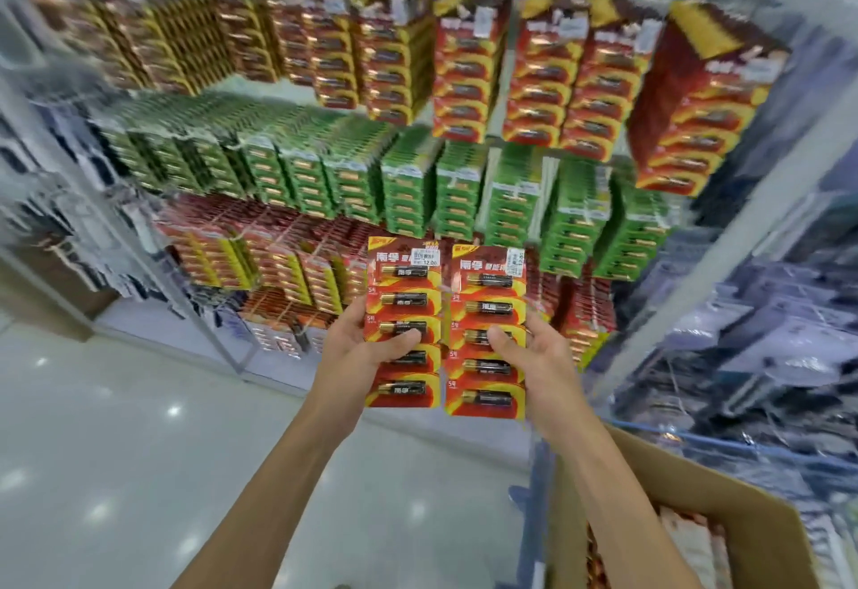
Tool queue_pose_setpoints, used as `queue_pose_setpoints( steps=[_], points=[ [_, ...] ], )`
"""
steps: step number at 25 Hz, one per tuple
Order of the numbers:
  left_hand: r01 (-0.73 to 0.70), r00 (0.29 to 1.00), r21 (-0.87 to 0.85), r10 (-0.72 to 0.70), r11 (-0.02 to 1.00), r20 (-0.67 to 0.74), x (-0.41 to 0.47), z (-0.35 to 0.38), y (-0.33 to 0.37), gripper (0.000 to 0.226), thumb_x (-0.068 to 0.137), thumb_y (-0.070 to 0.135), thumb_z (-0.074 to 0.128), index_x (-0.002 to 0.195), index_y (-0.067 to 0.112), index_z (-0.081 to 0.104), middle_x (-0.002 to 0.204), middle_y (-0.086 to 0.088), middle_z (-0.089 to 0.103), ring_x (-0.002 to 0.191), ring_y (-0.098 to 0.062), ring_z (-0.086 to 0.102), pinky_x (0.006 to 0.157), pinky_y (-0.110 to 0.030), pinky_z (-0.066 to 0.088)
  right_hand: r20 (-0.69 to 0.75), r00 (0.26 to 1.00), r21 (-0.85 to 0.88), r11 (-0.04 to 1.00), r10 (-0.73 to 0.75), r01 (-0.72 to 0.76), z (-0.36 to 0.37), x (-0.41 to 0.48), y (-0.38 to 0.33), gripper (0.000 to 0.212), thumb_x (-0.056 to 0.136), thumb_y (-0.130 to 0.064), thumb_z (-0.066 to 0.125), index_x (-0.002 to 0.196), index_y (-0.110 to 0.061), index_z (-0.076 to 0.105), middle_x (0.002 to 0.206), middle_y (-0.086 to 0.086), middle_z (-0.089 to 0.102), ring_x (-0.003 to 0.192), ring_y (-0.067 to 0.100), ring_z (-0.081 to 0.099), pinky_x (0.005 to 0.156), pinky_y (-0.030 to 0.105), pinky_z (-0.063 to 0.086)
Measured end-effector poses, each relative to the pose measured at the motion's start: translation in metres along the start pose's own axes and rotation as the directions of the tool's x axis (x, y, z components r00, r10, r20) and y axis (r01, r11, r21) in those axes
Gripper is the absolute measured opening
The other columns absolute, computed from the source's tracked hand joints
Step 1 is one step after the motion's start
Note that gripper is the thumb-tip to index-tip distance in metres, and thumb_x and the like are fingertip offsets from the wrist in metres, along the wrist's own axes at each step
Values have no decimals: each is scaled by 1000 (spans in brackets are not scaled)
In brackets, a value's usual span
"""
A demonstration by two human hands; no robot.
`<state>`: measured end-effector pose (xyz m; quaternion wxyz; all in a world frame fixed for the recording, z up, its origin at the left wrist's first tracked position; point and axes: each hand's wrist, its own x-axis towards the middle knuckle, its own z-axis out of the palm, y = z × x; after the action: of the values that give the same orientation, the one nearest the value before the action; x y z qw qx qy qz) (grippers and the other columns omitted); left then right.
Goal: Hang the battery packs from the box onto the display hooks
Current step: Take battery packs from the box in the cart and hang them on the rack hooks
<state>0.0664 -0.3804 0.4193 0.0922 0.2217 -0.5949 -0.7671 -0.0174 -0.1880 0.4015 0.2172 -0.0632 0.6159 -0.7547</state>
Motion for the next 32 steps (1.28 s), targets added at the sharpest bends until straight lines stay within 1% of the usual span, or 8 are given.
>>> queue_pose_setpoints(
  steps=[4,8,12,15,19,21,24,32],
  points=[
    [-43,999,-1,43,999,-2,32,-75,40,50,82,-3,79,125,20,67,106,-7,80,94,-29,78,69,-41,63,-5,997,7,997,-72,72,76,31,-7,41,86,-22,72,126,-16,64,114,6,78,103,30,76,80,48,62],
    [-99,995,3,99,995,13,64,-125,72,53,81,-5,79,124,24,68,107,-7,80,96,-30,78,70,-42,63,-27,994,-22,994,-107,106,133,54,-12,38,87,-20,72,124,-15,65,112,6,78,102,28,76,85,52,62],
    [-176,983,-15,176,984,54,101,-140,105,45,80,-4,80,109,29,69,96,10,81,97,-16,77,71,-31,63,-48,992,-23,993,-115,114,172,89,-23,40,80,-22,76,119,-17,68,113,8,78,104,28,75,92,55,59],
    [-212,975,5,211,977,72,137,-143,129,47,79,3,83,119,23,69,110,0,80,104,-24,76,77,-42,64,-20,992,3,993,-121,122,190,120,-39,42,81,-25,77,121,-23,67,115,1,78,108,24,74,94,52,58],
    [-245,964,-3,244,970,103,186,-145,160,48,82,6,82,124,24,67,111,-3,79,99,-25,77,83,-53,63,-56,982,-8,983,-182,182,205,165,-62,95,63,-60,92,145,-29,55,141,-8,65,135,19,57,111,56,47],
    [-266,954,-3,264,964,139,205,-144,171,51,82,6,82,128,22,65,113,-5,78,102,-27,77,86,-56,62,-50,977,12,978,-208,209,208,184,-74,85,66,-58,90,141,-32,59,138,-6,67,134,23,58,108,58,48],
    [-315,935,4,309,949,174,226,-143,183,54,82,7,82,130,22,64,117,-5,77,107,-28,75,87,-54,61,-42,963,37,963,-266,268,209,204,-88,58,78,-36,80,133,-27,63,124,-7,75,119,19,69,98,50,56],
    [-324,921,-1,315,946,229,280,-147,210,46,81,4,81,120,24,67,110,-5,79,100,-29,77,82,-53,62,-186,925,-7,942,-330,335,215,236,-115,55,76,-36,77,130,-30,65,121,-5,76,118,22,69,108,57,47]
  ],
)
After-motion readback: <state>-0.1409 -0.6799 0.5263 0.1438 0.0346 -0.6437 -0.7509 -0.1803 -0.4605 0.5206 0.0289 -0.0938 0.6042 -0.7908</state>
